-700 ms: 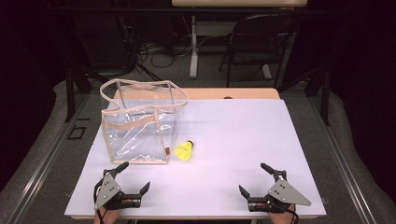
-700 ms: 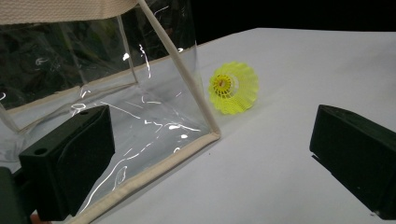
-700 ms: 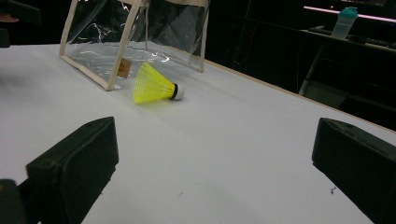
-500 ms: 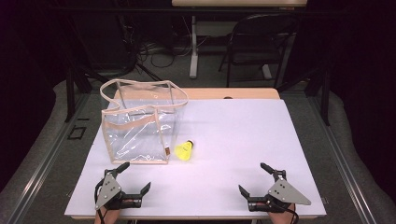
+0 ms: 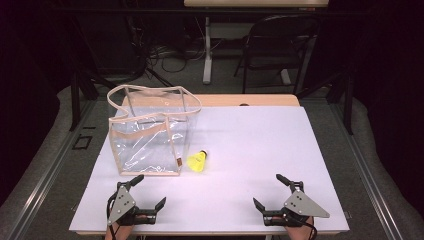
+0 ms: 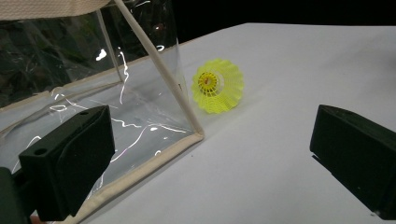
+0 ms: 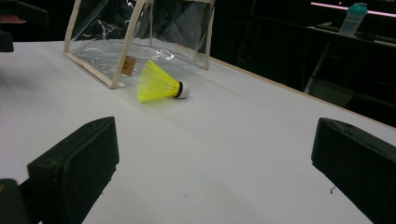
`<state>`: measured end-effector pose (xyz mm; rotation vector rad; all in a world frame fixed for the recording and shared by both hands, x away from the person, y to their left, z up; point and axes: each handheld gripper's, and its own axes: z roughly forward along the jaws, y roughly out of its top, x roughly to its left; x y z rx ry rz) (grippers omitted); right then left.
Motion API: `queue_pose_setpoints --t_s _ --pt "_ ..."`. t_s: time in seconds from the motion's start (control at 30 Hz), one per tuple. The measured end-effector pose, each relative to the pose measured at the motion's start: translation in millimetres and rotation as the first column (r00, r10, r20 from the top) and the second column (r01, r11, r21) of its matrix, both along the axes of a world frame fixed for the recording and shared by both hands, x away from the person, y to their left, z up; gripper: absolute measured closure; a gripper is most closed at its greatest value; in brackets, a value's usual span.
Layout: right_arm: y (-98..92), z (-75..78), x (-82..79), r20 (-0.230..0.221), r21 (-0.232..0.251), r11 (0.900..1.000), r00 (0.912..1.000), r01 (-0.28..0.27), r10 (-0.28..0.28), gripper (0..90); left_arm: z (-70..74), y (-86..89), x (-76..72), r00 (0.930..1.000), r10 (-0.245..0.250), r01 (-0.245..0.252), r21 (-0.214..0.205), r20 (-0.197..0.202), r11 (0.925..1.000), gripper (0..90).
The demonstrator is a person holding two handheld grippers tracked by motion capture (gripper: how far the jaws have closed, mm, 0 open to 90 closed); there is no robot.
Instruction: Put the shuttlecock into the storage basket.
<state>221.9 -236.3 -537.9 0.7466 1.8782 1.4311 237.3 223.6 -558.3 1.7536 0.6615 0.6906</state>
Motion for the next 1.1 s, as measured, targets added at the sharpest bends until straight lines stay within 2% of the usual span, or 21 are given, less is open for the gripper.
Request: queue_pose_setpoints --t_s 0.63,0.77,1.1 --pt "1.2 -1.6 2.4 -0.014 -0.001 1.0000 0.9999 -0.001 0.001 0.5 1.4 -31.3 13.7 0.9977 -0.032 0.035 0.042 -0.060 0.9985 0.1" --pt "1.0 -1.6 2.3 -0.016 -0.003 1.0000 0.9999 0.001 -0.001 0.5 2.0 -37.7 16.8 0.9969 -0.030 0.035 0.068 -0.072 0.9970 0.1" --pt "0.9 -1.5 2.1 -0.018 -0.002 1.0000 0.9998 -0.002 0.002 0.4 5.0 -53.8 21.3 0.9961 -0.045 0.053 0.101 -0.076 0.9934 0.9"
